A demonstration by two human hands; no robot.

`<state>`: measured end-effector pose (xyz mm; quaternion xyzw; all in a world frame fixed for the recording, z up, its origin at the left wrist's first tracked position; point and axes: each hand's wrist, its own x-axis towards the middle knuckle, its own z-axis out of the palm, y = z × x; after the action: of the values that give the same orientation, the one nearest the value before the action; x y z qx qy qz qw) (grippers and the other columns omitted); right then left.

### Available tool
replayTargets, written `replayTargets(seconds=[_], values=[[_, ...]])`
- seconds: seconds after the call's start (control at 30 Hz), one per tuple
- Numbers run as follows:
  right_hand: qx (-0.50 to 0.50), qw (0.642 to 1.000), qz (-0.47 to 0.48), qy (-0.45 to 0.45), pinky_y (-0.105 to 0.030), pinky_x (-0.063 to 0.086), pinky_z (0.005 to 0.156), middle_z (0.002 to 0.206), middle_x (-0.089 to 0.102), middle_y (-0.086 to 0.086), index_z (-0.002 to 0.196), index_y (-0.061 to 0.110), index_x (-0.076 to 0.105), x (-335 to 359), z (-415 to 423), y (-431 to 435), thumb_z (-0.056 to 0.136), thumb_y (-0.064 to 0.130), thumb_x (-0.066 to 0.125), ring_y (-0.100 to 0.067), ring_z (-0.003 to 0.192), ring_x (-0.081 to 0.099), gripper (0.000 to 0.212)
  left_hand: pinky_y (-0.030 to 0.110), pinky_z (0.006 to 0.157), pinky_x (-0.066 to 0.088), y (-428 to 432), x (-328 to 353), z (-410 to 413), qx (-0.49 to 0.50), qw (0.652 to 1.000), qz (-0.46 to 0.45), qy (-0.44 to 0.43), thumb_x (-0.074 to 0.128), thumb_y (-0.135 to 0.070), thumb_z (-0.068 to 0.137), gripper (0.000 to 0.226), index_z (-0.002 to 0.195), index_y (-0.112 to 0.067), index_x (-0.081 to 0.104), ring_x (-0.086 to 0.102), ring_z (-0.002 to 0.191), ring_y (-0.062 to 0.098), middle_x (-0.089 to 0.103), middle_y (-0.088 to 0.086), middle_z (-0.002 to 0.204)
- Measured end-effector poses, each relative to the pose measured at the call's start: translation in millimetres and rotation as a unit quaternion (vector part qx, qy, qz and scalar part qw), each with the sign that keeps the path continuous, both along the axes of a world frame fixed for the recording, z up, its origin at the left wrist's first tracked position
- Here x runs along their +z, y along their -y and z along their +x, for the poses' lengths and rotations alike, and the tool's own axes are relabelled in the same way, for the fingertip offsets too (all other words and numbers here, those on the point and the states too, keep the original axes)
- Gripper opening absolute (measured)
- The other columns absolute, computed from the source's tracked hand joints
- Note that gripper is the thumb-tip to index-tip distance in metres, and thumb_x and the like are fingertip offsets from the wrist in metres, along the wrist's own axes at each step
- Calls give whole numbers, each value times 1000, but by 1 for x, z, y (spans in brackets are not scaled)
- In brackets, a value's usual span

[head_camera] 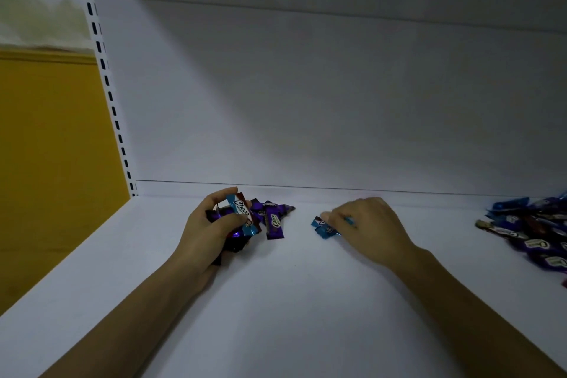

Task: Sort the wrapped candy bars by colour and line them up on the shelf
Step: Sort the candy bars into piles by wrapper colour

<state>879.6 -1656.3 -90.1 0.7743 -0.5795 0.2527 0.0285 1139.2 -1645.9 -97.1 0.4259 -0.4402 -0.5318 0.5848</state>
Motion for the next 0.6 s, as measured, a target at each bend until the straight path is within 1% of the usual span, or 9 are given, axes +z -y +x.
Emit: replayTargets(seconds=[0.03,0.1,0.13,0.17,0.27,0.33,0.5,0.57,0.6], values=[[-15,999,-26,13,-26,38,73,69,62,6,71,20,63,1,-3,2,95,42,50,-12,66,53,35,30,58,59,-2,1,-1,-8,1000,-2,4,62,7,84,44,104,-32,64,73,71,21,74,-1,79],[-65,997,-49,8,-34,41,92,102,69,4,98,22,71,2,-14,8,97,35,47,-15,95,58,27,29,55,58,-7,3,-5,-32,999,-9,9,62,8,83,44,107,-28,65,72,73,23,75,2,84],[-93,995,-36,-13,-36,39,98,117,65,3,109,22,69,1,-23,11,98,32,45,-17,107,55,27,28,53,56,-9,5,-8,-47,999,-15,14,61,9,83,43,110,-24,65,72,75,25,75,5,90],[-117,993,-5,-33,-36,38,100,124,62,2,114,24,67,-2,-31,13,99,30,44,-19,113,53,28,26,52,54,-11,7,-12,-63,998,-21,24,61,9,83,40,112,-19,65,72,77,25,74,9,97],[-159,985,65,-12,-34,40,95,121,62,4,107,27,68,-12,-47,16,98,31,45,-19,106,56,24,22,51,51,-14,17,-31,-115,991,-36,54,60,9,84,36,113,-11,63,71,78,20,72,7,106],[-189,980,59,5,-33,39,93,117,63,4,104,26,68,-14,-52,17,97,33,47,-19,103,58,23,20,50,50,-14,24,-47,-147,987,-42,58,60,9,84,36,113,-12,63,71,77,17,72,6,106],[-294,954,60,13,-35,36,92,110,64,3,101,30,67,-10,-73,13,97,33,47,-21,105,57,21,21,44,47,-12,31,-92,-186,982,-31,30,61,8,84,35,112,-13,64,69,63,19,73,12,92],[-307,948,85,-1,-36,34,94,110,64,4,103,32,66,-6,-79,12,97,33,46,-20,105,56,21,23,49,50,-10,26,-107,-197,979,-26,38,63,6,84,33,109,-14,65,71,68,21,74,12,90],[-307,947,95,-23,-36,33,95,110,64,4,105,31,65,-4,-81,13,97,33,45,-20,106,56,22,26,56,54,-9,23,-111,-198,979,-26,48,64,5,83,33,109,-15,66,72,75,24,73,13,94]])
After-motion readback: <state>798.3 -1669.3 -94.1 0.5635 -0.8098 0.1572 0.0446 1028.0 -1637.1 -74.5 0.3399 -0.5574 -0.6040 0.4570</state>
